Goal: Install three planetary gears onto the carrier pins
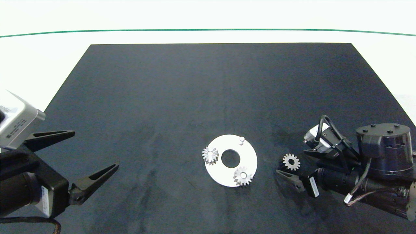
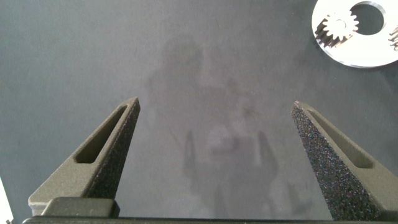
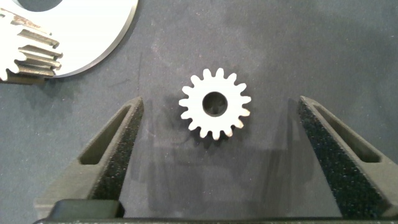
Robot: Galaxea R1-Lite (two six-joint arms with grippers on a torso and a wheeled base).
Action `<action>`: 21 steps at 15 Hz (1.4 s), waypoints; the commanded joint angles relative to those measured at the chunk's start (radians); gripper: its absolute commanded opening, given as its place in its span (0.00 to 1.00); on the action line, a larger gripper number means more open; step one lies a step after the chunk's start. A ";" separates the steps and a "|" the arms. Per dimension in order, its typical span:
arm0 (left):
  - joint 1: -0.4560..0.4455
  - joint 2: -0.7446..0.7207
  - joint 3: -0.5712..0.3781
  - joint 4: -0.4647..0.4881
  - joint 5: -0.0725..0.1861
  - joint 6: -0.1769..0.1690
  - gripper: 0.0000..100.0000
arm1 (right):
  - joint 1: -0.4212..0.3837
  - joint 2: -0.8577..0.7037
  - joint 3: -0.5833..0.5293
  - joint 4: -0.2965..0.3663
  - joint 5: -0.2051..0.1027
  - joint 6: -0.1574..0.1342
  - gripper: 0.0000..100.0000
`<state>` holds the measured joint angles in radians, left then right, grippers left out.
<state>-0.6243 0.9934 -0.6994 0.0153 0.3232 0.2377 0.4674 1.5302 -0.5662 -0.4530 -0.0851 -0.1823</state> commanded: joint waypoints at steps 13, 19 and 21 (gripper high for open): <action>0.000 0.002 0.000 0.000 0.002 0.002 1.00 | 0.013 0.034 -0.024 -0.001 -0.018 -0.002 0.69; 0.000 0.001 0.000 0.000 0.002 0.003 1.00 | 0.016 0.038 -0.023 -0.003 -0.018 -0.002 0.57; 0.000 0.001 0.000 0.000 0.002 0.003 1.00 | 0.016 0.042 -0.023 -0.003 -0.018 -0.002 0.52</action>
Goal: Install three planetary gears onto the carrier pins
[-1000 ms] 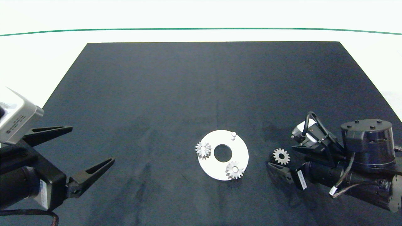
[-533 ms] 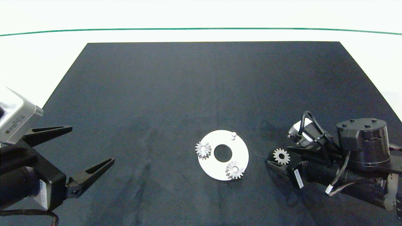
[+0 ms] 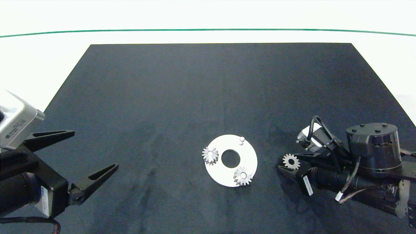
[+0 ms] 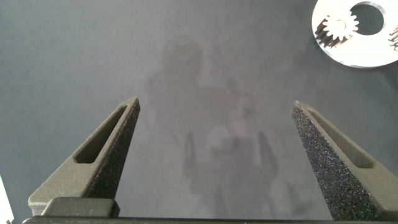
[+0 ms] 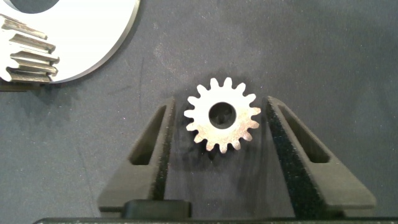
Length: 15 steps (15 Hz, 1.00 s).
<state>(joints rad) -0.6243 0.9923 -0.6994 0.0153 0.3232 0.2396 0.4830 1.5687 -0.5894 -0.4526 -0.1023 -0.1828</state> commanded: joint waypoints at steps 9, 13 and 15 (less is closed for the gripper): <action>0.000 0.002 0.001 0.000 0.002 0.003 1.00 | -0.001 0.010 -0.001 -0.003 0.000 -0.001 0.34; 0.000 0.002 0.001 0.000 0.002 0.003 1.00 | -0.001 0.010 -0.001 -0.003 0.001 -0.001 0.27; 0.000 0.002 0.001 0.000 0.002 0.003 1.00 | -0.001 0.010 -0.003 -0.003 0.001 -0.001 0.22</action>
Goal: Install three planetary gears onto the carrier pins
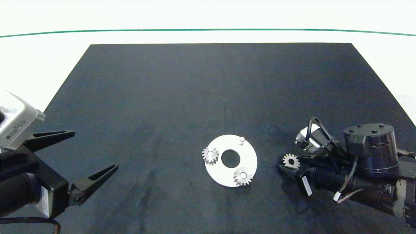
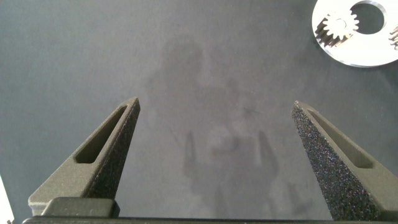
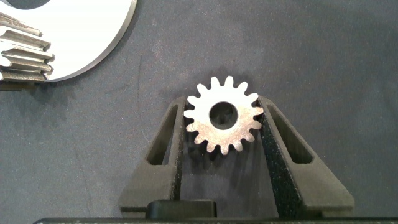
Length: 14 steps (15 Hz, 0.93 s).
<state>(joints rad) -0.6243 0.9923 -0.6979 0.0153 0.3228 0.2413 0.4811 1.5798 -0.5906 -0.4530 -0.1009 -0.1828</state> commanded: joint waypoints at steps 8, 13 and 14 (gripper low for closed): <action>0.000 0.003 0.000 0.000 0.002 0.000 1.00 | 0.002 -0.003 -0.018 0.010 -0.019 -0.003 0.07; 0.001 0.002 0.000 0.000 0.002 0.001 1.00 | 0.044 -0.015 -0.071 0.030 -0.060 -0.004 0.07; 0.001 0.002 0.000 0.000 0.002 0.000 1.00 | 0.059 -0.014 -0.080 0.030 -0.065 -0.004 0.07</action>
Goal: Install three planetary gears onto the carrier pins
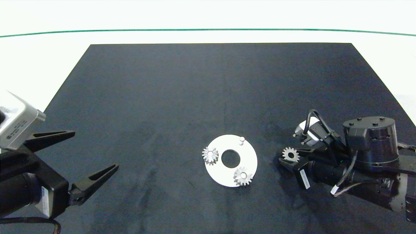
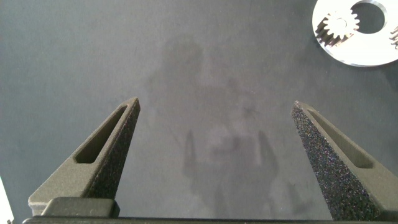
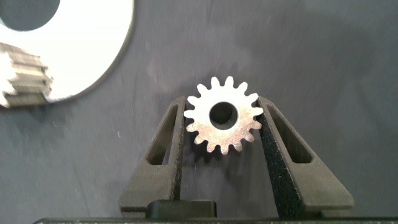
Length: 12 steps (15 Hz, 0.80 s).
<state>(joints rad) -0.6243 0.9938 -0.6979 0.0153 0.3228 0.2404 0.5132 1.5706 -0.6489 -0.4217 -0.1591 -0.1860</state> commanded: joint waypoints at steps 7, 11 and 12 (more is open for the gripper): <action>0.006 -0.001 -0.005 -0.003 0.002 0.003 1.00 | 0.117 -0.001 -0.298 0.225 -0.074 -0.003 0.07; 0.020 -0.001 -0.005 -0.003 0.002 0.005 1.00 | 0.139 0.042 -0.363 0.261 -0.074 -0.001 0.07; 0.020 -0.001 -0.005 -0.003 0.002 0.005 1.00 | 0.151 0.058 -0.380 0.262 -0.074 -0.001 0.07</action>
<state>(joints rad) -0.6062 0.9923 -0.7028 0.0119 0.3232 0.2438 0.6517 1.6019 -1.0077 -0.1583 -0.2323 -0.1860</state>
